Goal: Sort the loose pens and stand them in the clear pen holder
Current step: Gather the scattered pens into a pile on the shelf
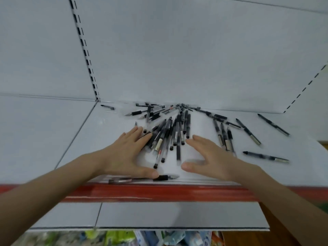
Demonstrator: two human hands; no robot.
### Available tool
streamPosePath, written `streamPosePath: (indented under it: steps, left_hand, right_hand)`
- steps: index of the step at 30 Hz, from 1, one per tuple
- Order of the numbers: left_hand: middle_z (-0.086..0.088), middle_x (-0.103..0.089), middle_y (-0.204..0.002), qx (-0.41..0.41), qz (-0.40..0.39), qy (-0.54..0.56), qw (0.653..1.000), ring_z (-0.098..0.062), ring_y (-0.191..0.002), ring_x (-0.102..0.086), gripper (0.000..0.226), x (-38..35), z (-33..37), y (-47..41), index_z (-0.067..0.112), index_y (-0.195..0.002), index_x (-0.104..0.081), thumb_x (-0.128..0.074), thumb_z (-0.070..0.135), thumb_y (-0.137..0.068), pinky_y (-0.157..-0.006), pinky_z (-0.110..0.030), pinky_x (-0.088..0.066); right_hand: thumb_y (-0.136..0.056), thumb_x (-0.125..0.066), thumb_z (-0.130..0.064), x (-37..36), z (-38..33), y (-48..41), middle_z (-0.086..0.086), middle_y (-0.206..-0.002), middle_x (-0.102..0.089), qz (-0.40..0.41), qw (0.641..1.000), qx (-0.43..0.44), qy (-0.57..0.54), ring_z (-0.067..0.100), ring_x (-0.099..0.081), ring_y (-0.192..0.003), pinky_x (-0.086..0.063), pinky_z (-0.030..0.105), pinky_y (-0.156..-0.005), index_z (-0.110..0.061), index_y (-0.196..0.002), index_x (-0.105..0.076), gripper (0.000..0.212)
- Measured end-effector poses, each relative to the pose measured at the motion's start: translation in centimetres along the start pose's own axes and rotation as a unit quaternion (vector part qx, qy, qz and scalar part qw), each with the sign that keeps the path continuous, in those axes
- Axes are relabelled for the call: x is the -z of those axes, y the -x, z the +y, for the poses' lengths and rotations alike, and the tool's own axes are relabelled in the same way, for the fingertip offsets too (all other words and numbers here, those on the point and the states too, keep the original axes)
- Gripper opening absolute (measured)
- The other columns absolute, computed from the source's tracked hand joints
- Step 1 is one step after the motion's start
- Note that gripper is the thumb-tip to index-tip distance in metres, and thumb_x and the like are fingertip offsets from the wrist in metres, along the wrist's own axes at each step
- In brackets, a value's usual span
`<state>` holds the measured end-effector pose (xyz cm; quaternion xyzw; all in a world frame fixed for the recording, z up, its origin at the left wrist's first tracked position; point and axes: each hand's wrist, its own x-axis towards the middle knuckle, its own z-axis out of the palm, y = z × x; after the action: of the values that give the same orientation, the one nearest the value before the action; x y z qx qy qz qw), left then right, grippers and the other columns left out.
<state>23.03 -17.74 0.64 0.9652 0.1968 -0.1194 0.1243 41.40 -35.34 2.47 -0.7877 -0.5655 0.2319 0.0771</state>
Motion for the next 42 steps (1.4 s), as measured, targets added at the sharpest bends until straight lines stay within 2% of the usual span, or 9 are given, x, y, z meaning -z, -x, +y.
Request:
streamPosePath:
  steps: [9,13,19,23,26,29,32,36,42]
  left_hand:
    - [-0.01,-0.002,-0.156,0.057,0.087,-0.006,0.995,-0.025,-0.144,0.006,0.117,-0.9,2.0,-3.3,0.017,-0.148,0.0,-0.023,0.09,-0.06,-0.117,-0.046,-0.005]
    - [-0.003,-0.02,-0.147,-0.002,0.141,0.069,0.988,-0.025,-0.139,-0.012,0.105,-0.1,2.8,-4.0,0.018,-0.145,-0.019,-0.035,0.084,-0.065,-0.114,-0.033,-0.015]
    - [-0.009,0.004,-0.157,0.056,0.172,0.087,0.98,-0.021,-0.145,0.005,0.095,0.4,0.4,-2.2,0.019,-0.147,-0.012,-0.034,0.076,-0.075,-0.116,-0.036,-0.007]
    - [-0.007,-0.041,-0.133,0.039,0.136,0.112,0.984,-0.023,-0.124,-0.036,0.082,0.5,0.2,-3.5,0.012,-0.132,-0.037,-0.021,0.074,-0.082,-0.11,-0.043,-0.029]
    - [-0.001,-0.048,-0.113,-0.012,0.146,0.181,0.972,-0.014,-0.106,-0.044,0.036,1.1,1.3,-5.1,0.011,-0.116,-0.046,-0.035,0.039,-0.096,-0.099,-0.035,-0.036]
    - [-0.011,-0.057,-0.113,-0.011,0.224,0.183,0.957,-0.023,-0.108,-0.05,0.028,2.1,0.6,-5.4,0.002,-0.11,-0.057,-0.039,0.02,-0.097,-0.097,-0.027,-0.033]
    - [-0.017,-0.052,-0.129,0.021,0.284,0.141,0.948,-0.027,-0.123,-0.045,0.036,2.4,-1.4,-4.7,0.001,-0.123,-0.054,-0.043,0.022,-0.095,-0.099,-0.02,-0.025]
    - [-0.016,-0.03,-0.148,0.09,0.264,0.112,0.954,-0.027,-0.138,-0.026,0.043,1.7,-3.6,-4.1,0.011,-0.135,-0.043,-0.044,0.028,-0.095,-0.11,-0.031,-0.021]
    - [-0.02,-0.013,-0.153,0.184,0.267,0.054,0.944,-0.032,-0.143,-0.008,0.059,2.0,-6.8,-4.9,0.013,-0.143,-0.028,-0.04,0.043,-0.094,-0.115,-0.04,-0.008]
  right_hand:
    - [-0.085,-0.044,-0.059,0.3,0.3,-2.8,-0.002,-0.157,0.0,0.021,0.998,0.036,0.037,0.011,0.001,-0.144,-0.004,0.024,-0.113,-0.022,-0.148,-0.009,0.081]
    - [-0.091,-0.047,-0.042,2.2,0.9,-3.4,-0.002,-0.152,-0.025,0.025,0.997,0.049,-0.047,0.01,-0.022,-0.138,-0.014,0.011,-0.1,-0.019,-0.142,-0.03,0.059]
    - [-0.094,-0.042,-0.041,2.3,1.9,-5.4,0.002,-0.152,-0.027,0.132,0.99,0.02,-0.048,0.015,-0.021,-0.141,-0.017,0.029,-0.112,-0.014,-0.143,-0.028,0.058]
    - [-0.094,-0.038,-0.047,1.2,1.2,-8.1,0.01,-0.155,-0.016,0.12,0.993,0.009,0.01,0.02,-0.011,-0.144,-0.012,0.033,-0.115,-0.011,-0.145,-0.022,0.065]
    - [-0.093,-0.038,-0.048,1.2,0.1,-8.8,0.009,-0.155,-0.017,0.111,0.993,0.025,-0.011,0.018,-0.01,-0.144,-0.011,0.031,-0.115,-0.014,-0.145,-0.024,0.064]
    - [-0.09,-0.042,-0.052,1.9,-1.0,-6.7,0.005,-0.154,-0.02,0.146,0.988,0.057,-0.015,0.015,-0.013,-0.143,-0.012,0.03,-0.113,-0.018,-0.143,-0.032,0.064]
    - [-0.082,-0.038,-0.069,1.3,-3.1,-3.9,-0.006,-0.157,-0.007,0.076,0.987,0.139,0.024,0.008,-0.004,-0.143,-0.003,0.029,-0.112,-0.033,-0.143,-0.027,0.071]
    - [-0.083,-0.034,-0.07,-1.4,-5.1,-3.9,-0.008,-0.156,0.009,-0.027,0.973,0.197,0.121,0.006,0.017,-0.141,0.014,0.041,-0.112,-0.041,-0.144,-0.013,0.071]
    - [-0.079,-0.022,-0.075,-0.8,-3.2,-6.6,-0.003,-0.157,0.009,0.018,0.973,0.155,0.172,0.011,0.016,-0.142,0.011,0.045,-0.112,-0.045,-0.143,-0.016,0.071]
